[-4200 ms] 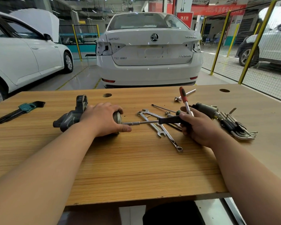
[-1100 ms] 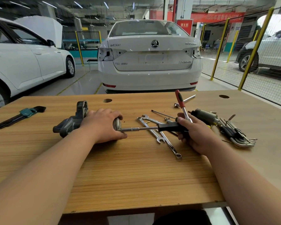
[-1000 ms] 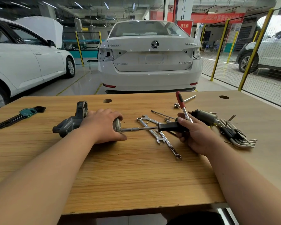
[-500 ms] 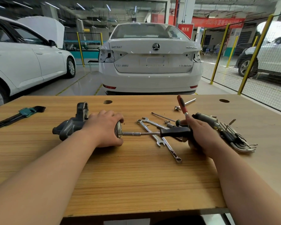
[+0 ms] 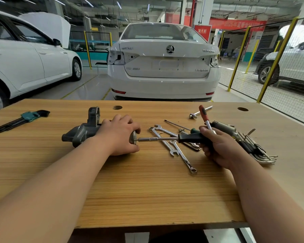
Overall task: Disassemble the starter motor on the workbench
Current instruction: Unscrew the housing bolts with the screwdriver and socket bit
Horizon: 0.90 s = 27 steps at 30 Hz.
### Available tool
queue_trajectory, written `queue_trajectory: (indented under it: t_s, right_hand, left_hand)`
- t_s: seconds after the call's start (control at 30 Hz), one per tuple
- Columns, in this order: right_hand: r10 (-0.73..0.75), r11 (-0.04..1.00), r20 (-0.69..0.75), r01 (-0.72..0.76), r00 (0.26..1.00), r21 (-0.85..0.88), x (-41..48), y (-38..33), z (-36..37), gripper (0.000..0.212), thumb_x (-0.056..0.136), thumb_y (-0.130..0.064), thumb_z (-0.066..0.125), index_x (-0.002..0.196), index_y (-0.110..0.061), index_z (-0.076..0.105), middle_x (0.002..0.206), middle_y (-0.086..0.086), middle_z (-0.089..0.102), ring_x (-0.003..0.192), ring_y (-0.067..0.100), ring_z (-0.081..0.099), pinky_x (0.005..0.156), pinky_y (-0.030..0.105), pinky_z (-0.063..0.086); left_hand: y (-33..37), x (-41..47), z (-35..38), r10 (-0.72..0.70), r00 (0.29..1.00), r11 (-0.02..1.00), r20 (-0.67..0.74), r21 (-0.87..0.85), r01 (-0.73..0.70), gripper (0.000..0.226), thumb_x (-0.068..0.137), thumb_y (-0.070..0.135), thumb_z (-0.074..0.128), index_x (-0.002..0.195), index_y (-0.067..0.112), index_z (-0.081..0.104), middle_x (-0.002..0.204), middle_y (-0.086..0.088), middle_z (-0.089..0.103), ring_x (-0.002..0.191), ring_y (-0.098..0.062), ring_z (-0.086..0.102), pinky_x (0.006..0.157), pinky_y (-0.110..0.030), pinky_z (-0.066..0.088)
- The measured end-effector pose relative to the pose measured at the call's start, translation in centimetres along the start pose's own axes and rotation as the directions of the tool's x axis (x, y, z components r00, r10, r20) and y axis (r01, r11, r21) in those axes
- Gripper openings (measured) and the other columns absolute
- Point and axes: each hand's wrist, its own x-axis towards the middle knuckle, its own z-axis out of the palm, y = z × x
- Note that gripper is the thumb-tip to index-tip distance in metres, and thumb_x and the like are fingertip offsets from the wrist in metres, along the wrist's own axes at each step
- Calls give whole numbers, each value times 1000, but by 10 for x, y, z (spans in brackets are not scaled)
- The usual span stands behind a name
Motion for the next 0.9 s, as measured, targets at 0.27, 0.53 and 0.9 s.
queue_trajectory:
  t_s: [0.27, 0.53, 0.9]
  right_hand:
    - [52, 972, 165, -88, 985, 219, -1, -2, -6, 39, 92, 6, 50, 120, -20, 58, 109, 16, 59, 67, 18, 54, 52, 24, 47]
    - [-101, 994, 77, 99, 992, 35, 2, 4, -1, 28, 94, -39, 56, 104, -14, 60, 92, 13, 67, 68, 21, 62, 57, 32, 46]
    - [-58, 998, 44, 57, 997, 36, 7, 4, -6, 25, 100, -33, 53, 105, -9, 61, 60, 3, 48, 45, 11, 39, 40, 22, 34]
  left_hand:
    - [-1, 1, -4, 4, 999, 1000, 41, -25, -3, 57, 70, 67, 59, 120, 47, 42, 131, 11, 40, 121, -16, 35, 93, -43, 37]
    - [1, -1, -5, -22, 999, 1000, 39, -14, 22, 58, 69, 67, 60, 120, 47, 41, 129, 10, 41, 120, -18, 35, 91, -42, 35]
    - [0, 1, -3, -31, 999, 999, 33, -14, 31, 59, 67, 69, 60, 119, 49, 41, 130, 10, 42, 119, -17, 36, 90, -42, 35]
